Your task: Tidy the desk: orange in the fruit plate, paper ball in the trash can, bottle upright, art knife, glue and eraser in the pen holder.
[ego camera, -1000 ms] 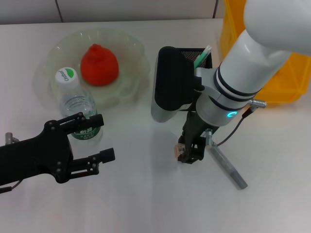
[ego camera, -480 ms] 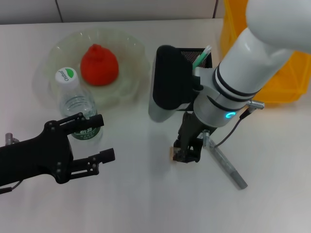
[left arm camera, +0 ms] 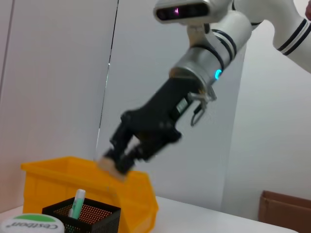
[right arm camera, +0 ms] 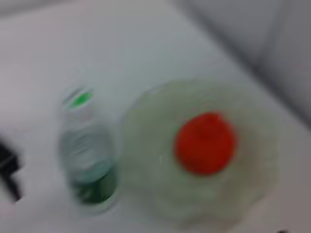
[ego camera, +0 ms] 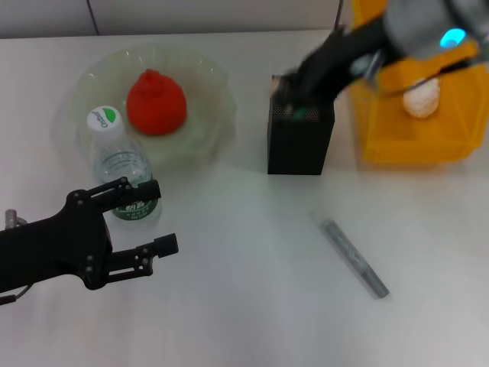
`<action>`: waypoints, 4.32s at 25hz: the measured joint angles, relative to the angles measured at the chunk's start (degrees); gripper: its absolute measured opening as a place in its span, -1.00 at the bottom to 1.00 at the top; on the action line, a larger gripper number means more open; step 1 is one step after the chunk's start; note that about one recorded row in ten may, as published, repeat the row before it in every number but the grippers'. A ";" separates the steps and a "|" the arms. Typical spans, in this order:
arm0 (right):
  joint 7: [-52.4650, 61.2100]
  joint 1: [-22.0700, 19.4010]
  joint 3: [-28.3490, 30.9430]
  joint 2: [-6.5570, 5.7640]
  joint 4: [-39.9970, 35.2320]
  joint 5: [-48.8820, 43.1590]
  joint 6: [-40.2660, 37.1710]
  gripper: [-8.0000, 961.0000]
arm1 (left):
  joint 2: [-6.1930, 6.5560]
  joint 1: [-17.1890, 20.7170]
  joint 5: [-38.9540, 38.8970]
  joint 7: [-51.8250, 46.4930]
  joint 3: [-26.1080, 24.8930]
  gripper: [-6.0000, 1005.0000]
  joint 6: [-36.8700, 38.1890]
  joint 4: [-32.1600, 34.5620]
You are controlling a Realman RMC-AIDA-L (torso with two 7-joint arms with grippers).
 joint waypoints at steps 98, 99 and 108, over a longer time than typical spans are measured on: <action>7.96 4.22 -20.66 0.42 26.36 -7.75 1.47 -0.64 | -0.28 -1.33 0.55 0.23 0.24 0.60 -1.18 0.00; 8.05 4.36 -20.68 0.42 26.97 -7.74 1.87 -0.64 | -0.28 -1.33 0.55 0.25 0.25 0.60 -1.20 0.00; 8.04 4.42 -22.12 0.44 28.07 -7.62 3.19 -0.47 | -0.34 -1.17 0.54 0.59 0.17 0.60 -1.29 0.00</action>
